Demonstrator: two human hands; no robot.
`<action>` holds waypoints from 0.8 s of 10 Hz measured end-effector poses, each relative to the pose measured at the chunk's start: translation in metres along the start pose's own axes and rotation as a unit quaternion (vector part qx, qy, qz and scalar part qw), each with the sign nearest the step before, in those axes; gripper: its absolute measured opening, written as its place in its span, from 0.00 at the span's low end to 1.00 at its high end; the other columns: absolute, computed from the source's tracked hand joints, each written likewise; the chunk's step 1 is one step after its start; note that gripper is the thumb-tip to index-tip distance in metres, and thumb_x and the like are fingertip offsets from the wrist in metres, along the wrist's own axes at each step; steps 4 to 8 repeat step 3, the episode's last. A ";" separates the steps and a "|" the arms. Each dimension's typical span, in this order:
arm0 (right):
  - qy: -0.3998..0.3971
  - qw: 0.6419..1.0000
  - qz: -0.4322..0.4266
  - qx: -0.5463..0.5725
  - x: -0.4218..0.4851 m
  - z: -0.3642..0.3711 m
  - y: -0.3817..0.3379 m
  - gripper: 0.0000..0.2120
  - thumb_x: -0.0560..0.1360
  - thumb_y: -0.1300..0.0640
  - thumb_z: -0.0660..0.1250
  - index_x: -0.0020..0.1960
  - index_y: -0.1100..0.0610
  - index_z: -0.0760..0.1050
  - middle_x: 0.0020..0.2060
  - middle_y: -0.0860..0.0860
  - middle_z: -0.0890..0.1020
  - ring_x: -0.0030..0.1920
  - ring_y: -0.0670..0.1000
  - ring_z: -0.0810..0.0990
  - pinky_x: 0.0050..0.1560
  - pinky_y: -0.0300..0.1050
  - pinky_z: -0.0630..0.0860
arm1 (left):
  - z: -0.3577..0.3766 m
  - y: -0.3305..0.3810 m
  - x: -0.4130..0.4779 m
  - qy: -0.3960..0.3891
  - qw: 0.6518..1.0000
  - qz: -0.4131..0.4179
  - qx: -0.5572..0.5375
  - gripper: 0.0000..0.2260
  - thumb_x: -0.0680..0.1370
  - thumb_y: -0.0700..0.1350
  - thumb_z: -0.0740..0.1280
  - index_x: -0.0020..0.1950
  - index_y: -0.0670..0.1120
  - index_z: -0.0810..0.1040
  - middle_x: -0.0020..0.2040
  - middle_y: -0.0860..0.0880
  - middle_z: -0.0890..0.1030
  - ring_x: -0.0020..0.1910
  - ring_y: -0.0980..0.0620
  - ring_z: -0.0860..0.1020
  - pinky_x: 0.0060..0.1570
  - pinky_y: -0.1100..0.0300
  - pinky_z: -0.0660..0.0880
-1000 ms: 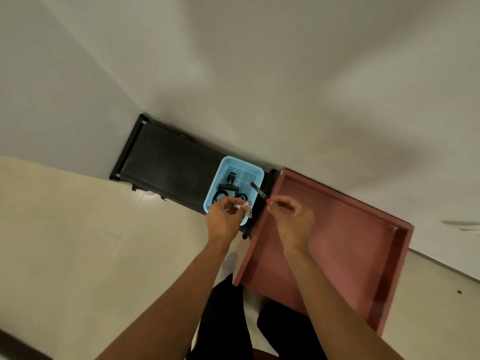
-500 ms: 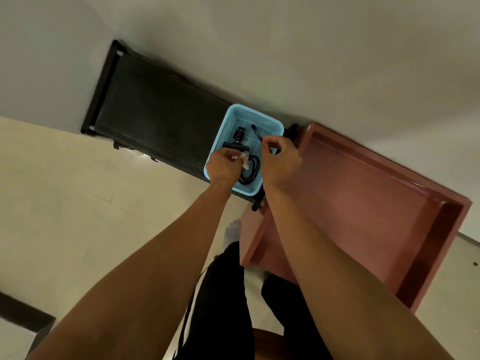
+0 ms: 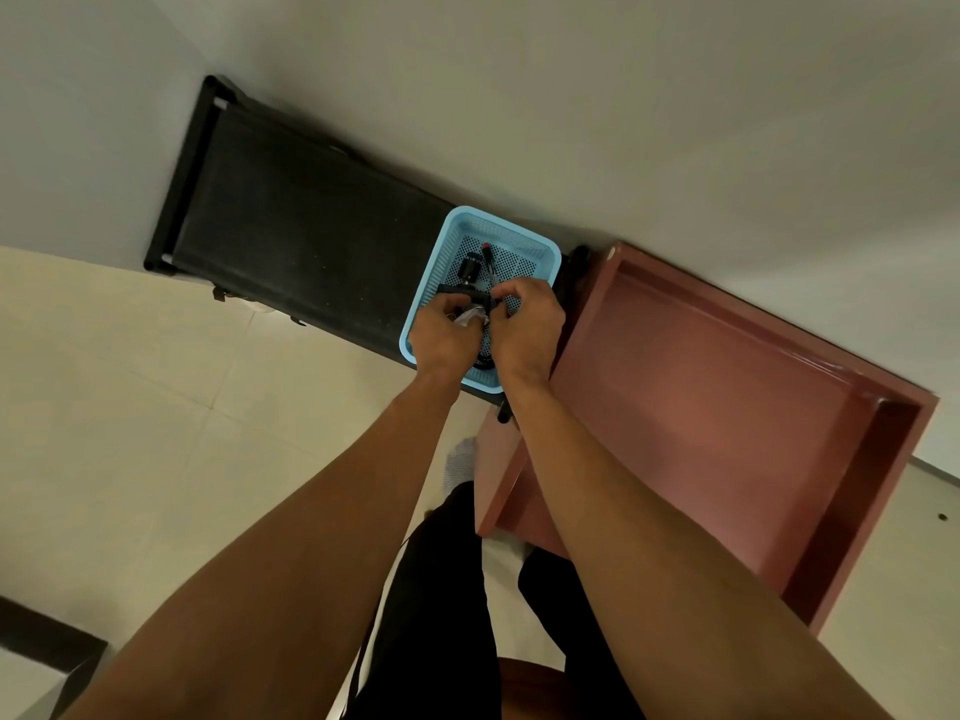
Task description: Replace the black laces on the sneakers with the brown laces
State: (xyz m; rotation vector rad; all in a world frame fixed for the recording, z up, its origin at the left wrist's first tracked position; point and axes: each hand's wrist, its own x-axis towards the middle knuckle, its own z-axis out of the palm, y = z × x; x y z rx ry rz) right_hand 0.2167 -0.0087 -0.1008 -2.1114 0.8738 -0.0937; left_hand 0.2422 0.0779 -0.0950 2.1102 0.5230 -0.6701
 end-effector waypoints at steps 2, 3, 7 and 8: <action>-0.005 1.000 -0.003 0.014 0.000 -0.004 0.002 0.11 0.75 0.71 0.72 0.51 0.58 0.85 0.54 0.52 0.84 0.54 0.45 0.81 0.51 0.19 0.69 | -0.001 -0.002 -0.005 0.020 0.999 0.036 -0.029 0.15 0.79 0.41 0.74 0.66 0.47 0.82 0.61 0.51 0.84 0.55 0.59 0.78 0.47 0.75 0.72; 0.009 1.000 -0.006 0.030 -0.005 -0.013 0.004 0.09 0.76 0.68 0.73 0.52 0.56 0.84 0.53 0.50 0.84 0.53 0.41 0.79 0.54 0.26 0.74 | 0.002 -0.010 -0.011 0.049 0.996 0.072 -0.021 0.16 0.78 0.41 0.74 0.66 0.45 0.82 0.64 0.47 0.82 0.61 0.53 0.79 0.63 0.58 0.78; 0.009 1.000 -0.006 0.030 -0.005 -0.013 0.004 0.09 0.76 0.68 0.73 0.52 0.56 0.84 0.53 0.50 0.84 0.53 0.41 0.79 0.54 0.26 0.74 | 0.002 -0.010 -0.011 0.049 0.996 0.072 -0.021 0.16 0.78 0.41 0.74 0.66 0.45 0.82 0.64 0.47 0.82 0.61 0.53 0.79 0.63 0.58 0.78; 0.009 1.000 -0.006 0.030 -0.005 -0.013 0.004 0.09 0.76 0.68 0.73 0.52 0.56 0.84 0.53 0.50 0.84 0.53 0.41 0.79 0.54 0.26 0.74 | 0.002 -0.010 -0.011 0.049 0.996 0.072 -0.021 0.16 0.78 0.41 0.74 0.66 0.45 0.82 0.64 0.47 0.82 0.61 0.53 0.79 0.63 0.58 0.78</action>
